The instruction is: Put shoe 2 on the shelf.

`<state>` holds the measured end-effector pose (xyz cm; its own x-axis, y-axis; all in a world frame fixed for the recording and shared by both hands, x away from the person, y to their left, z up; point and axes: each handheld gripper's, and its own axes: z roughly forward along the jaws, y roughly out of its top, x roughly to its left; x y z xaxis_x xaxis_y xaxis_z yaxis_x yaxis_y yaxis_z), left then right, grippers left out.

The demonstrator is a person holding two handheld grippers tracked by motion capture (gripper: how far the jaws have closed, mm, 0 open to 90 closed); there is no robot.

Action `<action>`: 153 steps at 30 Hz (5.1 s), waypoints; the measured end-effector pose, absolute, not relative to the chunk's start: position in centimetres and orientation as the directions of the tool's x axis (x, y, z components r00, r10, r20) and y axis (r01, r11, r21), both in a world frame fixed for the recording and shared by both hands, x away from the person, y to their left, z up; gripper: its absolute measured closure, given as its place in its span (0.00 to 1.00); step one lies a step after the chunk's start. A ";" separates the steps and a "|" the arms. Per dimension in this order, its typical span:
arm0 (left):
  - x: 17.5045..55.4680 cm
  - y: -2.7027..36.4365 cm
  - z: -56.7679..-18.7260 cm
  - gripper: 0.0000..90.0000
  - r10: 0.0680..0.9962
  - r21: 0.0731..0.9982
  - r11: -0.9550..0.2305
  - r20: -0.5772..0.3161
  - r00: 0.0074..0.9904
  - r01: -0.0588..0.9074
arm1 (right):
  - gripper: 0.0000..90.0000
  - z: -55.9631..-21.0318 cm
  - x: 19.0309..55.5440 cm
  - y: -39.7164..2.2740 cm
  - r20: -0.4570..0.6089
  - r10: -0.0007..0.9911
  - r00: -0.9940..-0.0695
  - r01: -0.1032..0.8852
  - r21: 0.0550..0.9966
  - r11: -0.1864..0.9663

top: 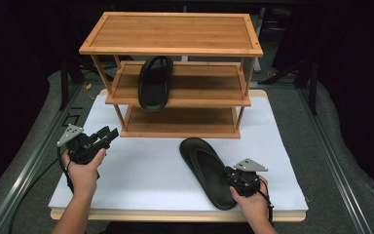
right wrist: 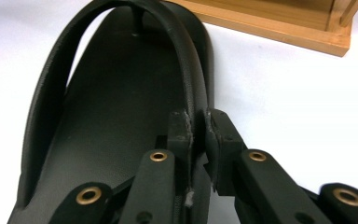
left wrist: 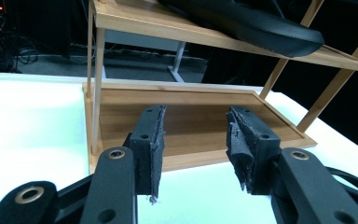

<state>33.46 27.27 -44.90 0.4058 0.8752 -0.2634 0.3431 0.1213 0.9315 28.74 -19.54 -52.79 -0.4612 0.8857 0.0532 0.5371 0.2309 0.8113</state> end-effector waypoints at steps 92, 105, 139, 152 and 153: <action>33.3 28.2 -45.0 0.62 0.882 0.929 0.150 -0.281 0.379 0.339 | 0.94 -39.4 30.0 -21.3 0.035 0.914 -0.405 0.275 0.958 0.085; 33.4 28.0 -45.1 0.62 0.879 0.927 0.150 -0.284 0.384 0.344 | 0.94 -38.2 33.7 -19.8 0.040 0.940 -0.339 0.273 0.960 0.058; 33.5 28.3 -45.0 0.62 0.869 0.924 0.167 -0.303 0.392 0.345 | 0.94 -35.7 43.9 -13.8 0.006 0.981 -0.194 0.307 0.950 0.055; 33.6 28.2 -45.2 0.62 0.866 0.921 0.168 -0.308 0.394 0.350 | 0.94 -36.3 46.1 -12.9 -0.040 0.991 -0.126 0.332 0.940 0.080; 33.6 28.2 -45.2 0.62 0.866 0.921 0.168 -0.308 0.394 0.350 | 0.94 -36.3 46.1 -12.9 -0.040 0.991 -0.126 0.332 0.940 0.080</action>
<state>33.59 28.16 -45.18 0.3944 0.8658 -0.3079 0.3504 0.1680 0.9214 46.08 -12.92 -36.30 -0.1261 0.9912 -0.0399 0.3324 0.0801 0.9397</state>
